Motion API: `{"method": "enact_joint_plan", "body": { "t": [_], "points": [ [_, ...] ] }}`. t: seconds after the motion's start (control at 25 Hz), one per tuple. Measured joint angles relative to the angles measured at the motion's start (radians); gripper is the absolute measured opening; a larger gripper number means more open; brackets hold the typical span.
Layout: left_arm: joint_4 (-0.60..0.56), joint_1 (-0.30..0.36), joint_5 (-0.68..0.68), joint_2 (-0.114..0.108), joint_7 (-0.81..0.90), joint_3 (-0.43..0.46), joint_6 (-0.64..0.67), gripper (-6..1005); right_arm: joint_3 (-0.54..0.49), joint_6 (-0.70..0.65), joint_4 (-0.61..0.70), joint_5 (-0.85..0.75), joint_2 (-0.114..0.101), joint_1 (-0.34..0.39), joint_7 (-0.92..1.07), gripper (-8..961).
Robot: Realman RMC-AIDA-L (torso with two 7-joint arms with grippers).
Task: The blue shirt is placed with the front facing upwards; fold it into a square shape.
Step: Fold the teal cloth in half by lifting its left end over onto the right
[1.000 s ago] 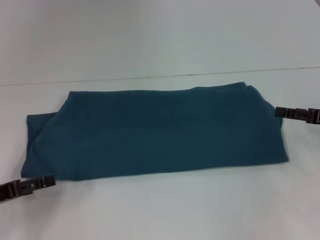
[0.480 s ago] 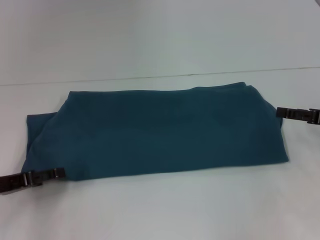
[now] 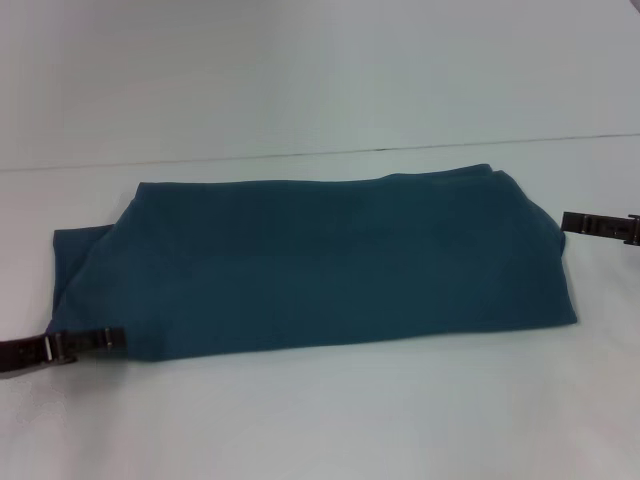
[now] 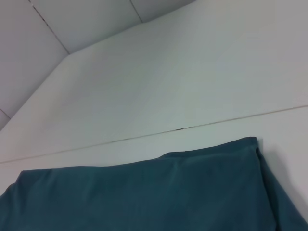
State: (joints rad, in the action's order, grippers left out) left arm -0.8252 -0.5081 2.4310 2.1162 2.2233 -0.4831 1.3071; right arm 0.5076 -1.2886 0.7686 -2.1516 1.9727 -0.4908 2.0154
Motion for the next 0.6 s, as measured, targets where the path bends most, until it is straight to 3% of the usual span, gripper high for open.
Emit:
{"method": "enact_joint_plan", "body": {
  "t": [0.28, 0.6],
  "points": [
    [0.025, -0.04, 0.003, -0.008, 0.002, -0.005, -0.045, 955, -0.002, 0.001, 0.0, 0.003, -0.002, 0.0, 0.003, 919],
    [0.021, -0.043, 0.01, -0.013, 0.012, -0.009, -0.046, 953, -0.001, 0.002, 0.0, 0.001, -0.003, 0.002, 0.006, 918]
  ]
}}
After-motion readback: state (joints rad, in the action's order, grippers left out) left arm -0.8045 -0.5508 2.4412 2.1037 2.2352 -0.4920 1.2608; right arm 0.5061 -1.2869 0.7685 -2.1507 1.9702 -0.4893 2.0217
